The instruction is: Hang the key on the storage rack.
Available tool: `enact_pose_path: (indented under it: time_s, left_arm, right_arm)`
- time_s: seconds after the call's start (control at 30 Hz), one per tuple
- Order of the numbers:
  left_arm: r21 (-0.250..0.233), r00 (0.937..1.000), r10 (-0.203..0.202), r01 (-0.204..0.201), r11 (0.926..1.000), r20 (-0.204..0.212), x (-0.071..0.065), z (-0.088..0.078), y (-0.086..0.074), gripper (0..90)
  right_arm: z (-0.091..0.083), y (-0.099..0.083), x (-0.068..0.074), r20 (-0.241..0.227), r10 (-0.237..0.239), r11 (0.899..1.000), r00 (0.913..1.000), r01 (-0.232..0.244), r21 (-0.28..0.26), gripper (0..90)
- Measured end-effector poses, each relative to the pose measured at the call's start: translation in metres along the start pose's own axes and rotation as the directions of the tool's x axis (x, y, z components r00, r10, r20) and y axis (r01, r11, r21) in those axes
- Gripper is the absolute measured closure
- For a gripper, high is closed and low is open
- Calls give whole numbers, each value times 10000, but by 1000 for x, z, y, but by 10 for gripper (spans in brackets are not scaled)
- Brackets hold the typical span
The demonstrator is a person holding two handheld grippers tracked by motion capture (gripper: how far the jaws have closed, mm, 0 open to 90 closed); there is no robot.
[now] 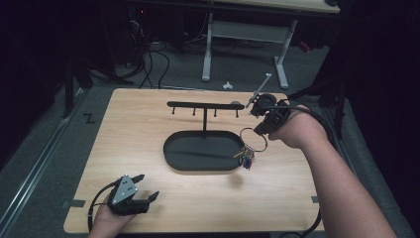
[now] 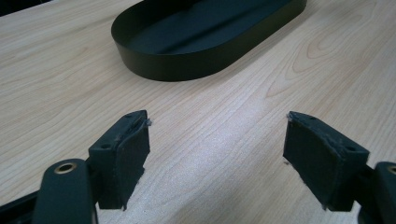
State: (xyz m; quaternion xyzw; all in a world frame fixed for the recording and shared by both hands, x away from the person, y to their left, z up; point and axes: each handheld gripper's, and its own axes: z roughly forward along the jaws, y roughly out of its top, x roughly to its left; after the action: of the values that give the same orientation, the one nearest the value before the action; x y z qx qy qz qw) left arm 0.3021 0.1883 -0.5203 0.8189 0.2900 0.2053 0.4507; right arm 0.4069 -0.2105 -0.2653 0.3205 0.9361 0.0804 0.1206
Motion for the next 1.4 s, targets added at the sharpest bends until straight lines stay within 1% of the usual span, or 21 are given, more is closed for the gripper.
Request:
enact_pose_path:
  time_s: [0.17,0.2,0.37,0.43,0.67,0.83,1.0,1.1,1.27,1.4]
  left_arm:
    - [51,10000,29,-29,10000,28,0,1,0,232]
    - [50,10000,54,-54,10000,10,0,0,0,232]
    - [58,10000,34,-33,10000,-43,0,0,-1,232]
    - [86,10000,55,-54,9999,-31,0,-1,-1,232]
    - [57,10000,53,-53,10000,-6,0,-1,-1,232]
    - [11,10000,-9,9,10000,8,1,-2,-1,232]
    - [50,10000,50,-50,10000,17,0,-2,-1,233]
    - [63,10000,44,-44,10000,35,1,-2,-1,234]
    - [79,10000,59,-59,10000,61,1,-2,-2,240]
    - [94,9999,92,-93,9999,52,0,-2,-2,239]
  right_arm:
    - [0,7,-2,-17,-2,10000,10000,2,12,876]
    - [0,9,-1,-1,109,9999,9999,-109,33,876]
    - [4,17,-3,-79,-81,10000,9999,81,-24,877]
    - [6,20,-3,-183,-29,10000,9998,30,20,876]
    - [11,30,-2,-220,-243,9997,9995,244,4,876]
    - [10,35,-4,-164,-101,9999,9998,101,-6,876]
    - [9,41,-10,-129,17,10000,9999,-17,-53,876]
    - [11,44,-14,-148,172,9998,9997,-173,-59,876]
    - [14,48,-19,-97,153,9999,9998,-154,-67,876]
    - [18,51,-23,-70,252,9997,9997,-252,-21,876]
